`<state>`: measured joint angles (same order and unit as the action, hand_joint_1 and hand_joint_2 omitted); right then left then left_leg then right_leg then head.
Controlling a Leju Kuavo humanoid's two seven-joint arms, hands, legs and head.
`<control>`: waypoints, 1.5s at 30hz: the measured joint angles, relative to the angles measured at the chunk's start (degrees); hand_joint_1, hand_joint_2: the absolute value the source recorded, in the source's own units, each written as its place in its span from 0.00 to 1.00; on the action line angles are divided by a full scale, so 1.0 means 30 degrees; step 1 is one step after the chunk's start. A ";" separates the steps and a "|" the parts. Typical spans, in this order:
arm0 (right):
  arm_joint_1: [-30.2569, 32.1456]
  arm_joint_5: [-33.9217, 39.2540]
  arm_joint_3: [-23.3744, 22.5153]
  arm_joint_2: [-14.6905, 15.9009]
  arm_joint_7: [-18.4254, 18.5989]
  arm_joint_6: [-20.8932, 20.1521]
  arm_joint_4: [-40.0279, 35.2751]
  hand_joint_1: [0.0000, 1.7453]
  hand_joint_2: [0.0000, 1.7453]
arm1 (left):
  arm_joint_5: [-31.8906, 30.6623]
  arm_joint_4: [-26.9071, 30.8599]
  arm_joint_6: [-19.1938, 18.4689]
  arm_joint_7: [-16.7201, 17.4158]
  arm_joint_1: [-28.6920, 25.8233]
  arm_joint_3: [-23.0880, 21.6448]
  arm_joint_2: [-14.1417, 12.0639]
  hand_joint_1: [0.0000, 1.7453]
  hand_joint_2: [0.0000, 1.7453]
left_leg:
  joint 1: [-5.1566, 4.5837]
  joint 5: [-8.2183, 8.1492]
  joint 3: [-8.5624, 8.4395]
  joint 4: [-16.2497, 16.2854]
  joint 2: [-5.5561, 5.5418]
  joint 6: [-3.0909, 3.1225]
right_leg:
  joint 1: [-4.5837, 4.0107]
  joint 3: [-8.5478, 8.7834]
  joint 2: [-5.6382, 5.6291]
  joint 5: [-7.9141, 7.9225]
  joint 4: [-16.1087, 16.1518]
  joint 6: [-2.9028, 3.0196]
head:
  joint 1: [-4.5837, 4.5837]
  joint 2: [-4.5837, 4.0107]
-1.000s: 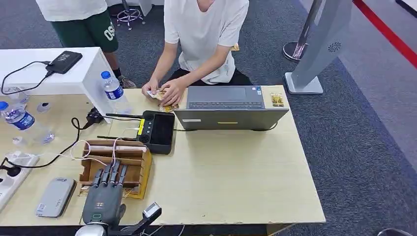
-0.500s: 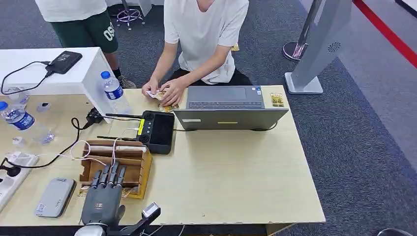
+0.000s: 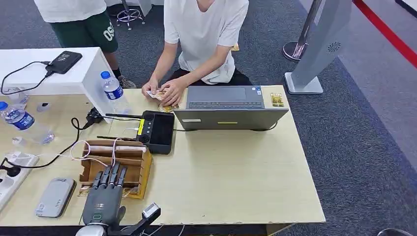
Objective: Pass the card to the sensor for recognition and then transmit it.
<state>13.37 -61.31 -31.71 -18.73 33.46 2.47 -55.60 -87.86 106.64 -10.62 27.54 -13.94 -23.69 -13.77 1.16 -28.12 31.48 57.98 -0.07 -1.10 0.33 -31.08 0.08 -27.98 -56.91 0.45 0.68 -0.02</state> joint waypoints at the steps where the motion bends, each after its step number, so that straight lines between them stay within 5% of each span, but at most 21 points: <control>1: 0.0000 0.0000 0.0000 0.0000 0.0000 0.0000 0.0000 0.00 1.00 | 0.0000 -0.0007 0.0007 -0.0022 -0.0009 0.0014 0.0029 0.00 1.00 | 0.0000 0.0000 0.0000 0.0000 0.0000 0.0000 | 0.0000 0.0000 0.0000 0.0000 0.0000 0.0000 | 0.0007 0.0000; 45: 0.0018 0.0109 0.0007 0.0000 0.0000 -0.0248 -0.0109 0.00 1.00 | 0.0000 -0.0743 0.0189 -0.0692 -0.0177 0.0692 0.0707 0.00 1.00 | 0.0000 0.0000 0.0000 0.0001 0.0000 0.0000 | 0.0000 0.0001 0.0000 0.0000 0.0000 0.0000 | 0.0000 0.0000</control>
<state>13.42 -60.98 -31.69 -18.73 33.46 1.73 -55.93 -87.87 104.41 -10.06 25.46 -14.47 -21.62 -11.65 1.16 -28.12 31.48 57.98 -0.07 -1.10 0.33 -31.08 0.08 -27.98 -56.91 0.45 0.68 -0.02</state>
